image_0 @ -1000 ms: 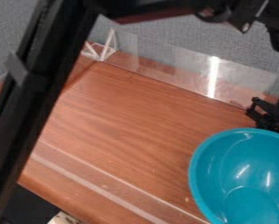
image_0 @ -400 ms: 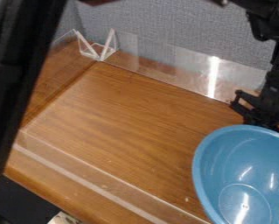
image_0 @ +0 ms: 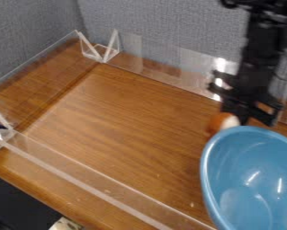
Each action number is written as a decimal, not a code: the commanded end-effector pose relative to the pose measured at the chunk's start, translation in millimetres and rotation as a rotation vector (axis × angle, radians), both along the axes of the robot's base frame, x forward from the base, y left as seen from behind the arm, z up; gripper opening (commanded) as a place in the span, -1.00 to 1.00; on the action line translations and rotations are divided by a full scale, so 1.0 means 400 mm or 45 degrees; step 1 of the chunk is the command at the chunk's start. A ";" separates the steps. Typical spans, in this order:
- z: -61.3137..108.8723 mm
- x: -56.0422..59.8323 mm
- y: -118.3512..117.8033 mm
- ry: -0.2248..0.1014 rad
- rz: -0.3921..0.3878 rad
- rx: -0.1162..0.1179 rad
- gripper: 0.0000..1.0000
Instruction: Put the mushroom in the blue bowl
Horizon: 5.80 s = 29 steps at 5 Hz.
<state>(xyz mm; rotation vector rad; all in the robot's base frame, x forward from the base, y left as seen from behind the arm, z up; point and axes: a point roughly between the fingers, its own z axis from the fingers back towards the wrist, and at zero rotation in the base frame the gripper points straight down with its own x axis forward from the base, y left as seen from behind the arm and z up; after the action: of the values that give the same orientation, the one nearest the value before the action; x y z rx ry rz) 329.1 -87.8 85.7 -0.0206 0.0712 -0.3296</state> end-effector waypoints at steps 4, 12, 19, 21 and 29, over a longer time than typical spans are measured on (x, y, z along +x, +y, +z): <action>0.091 -0.019 -0.099 -0.091 -0.329 -0.049 -1.00; 0.064 -0.148 -0.103 -0.090 -0.468 -0.042 -1.00; -0.013 -0.193 -0.086 -0.140 -0.437 -0.037 -1.00; -0.041 -0.196 -0.057 -0.144 -0.424 -0.030 1.00; -0.064 -0.165 -0.087 -0.170 -0.537 0.012 1.00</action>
<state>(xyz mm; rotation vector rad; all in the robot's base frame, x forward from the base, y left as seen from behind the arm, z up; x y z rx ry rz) 254.7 -117.2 40.4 0.0320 0.0192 -0.7414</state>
